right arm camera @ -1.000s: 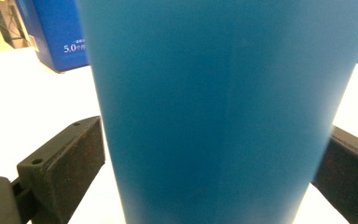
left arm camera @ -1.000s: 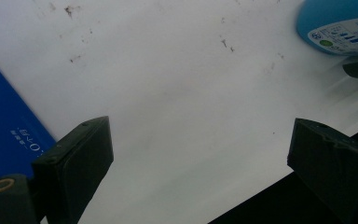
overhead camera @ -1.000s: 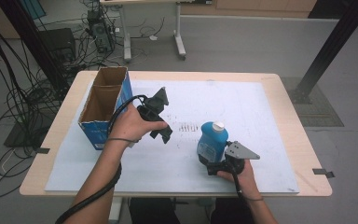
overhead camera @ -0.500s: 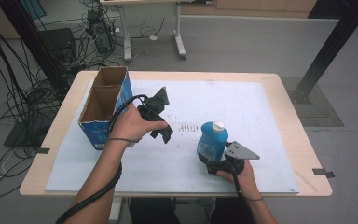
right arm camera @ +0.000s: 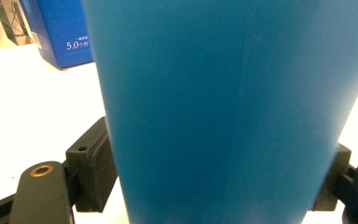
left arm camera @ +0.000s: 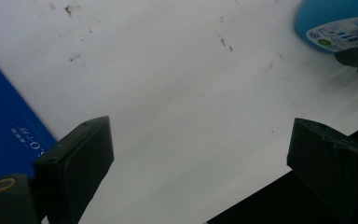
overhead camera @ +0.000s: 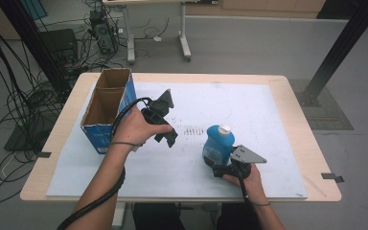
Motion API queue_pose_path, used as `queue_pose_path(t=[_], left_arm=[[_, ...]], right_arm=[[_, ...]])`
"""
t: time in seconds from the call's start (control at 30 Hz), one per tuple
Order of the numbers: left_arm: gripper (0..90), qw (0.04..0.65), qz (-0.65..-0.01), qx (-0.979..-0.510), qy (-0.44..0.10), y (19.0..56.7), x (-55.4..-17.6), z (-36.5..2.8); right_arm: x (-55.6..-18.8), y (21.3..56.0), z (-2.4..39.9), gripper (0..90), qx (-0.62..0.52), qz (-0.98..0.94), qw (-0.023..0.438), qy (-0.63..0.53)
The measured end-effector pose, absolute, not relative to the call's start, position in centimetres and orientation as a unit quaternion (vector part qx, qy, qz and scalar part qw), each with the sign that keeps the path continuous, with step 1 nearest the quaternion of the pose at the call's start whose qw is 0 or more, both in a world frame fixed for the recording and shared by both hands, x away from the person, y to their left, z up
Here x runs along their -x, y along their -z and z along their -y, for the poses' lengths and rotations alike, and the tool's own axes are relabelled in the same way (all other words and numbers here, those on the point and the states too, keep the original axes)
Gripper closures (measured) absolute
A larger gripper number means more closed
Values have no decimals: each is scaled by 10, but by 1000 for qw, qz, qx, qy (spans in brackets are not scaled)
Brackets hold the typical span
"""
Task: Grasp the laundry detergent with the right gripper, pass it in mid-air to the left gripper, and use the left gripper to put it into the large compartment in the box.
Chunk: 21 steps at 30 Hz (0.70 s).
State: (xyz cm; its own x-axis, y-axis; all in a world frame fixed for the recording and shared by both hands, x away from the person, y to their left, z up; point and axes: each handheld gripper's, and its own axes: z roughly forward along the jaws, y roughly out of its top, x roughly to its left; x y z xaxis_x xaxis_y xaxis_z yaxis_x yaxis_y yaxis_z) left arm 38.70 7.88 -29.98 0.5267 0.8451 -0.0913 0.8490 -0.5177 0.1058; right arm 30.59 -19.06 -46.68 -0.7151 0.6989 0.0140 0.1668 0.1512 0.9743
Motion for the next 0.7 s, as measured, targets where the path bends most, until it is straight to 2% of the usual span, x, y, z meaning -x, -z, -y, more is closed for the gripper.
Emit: queue_pose_path(t=[0.7], left_arm=[[75, 69, -485, -872, 13, 298, -387, -76]], right_arm=[[-306, 467, 190, 335, -297, -726, 230, -575]])
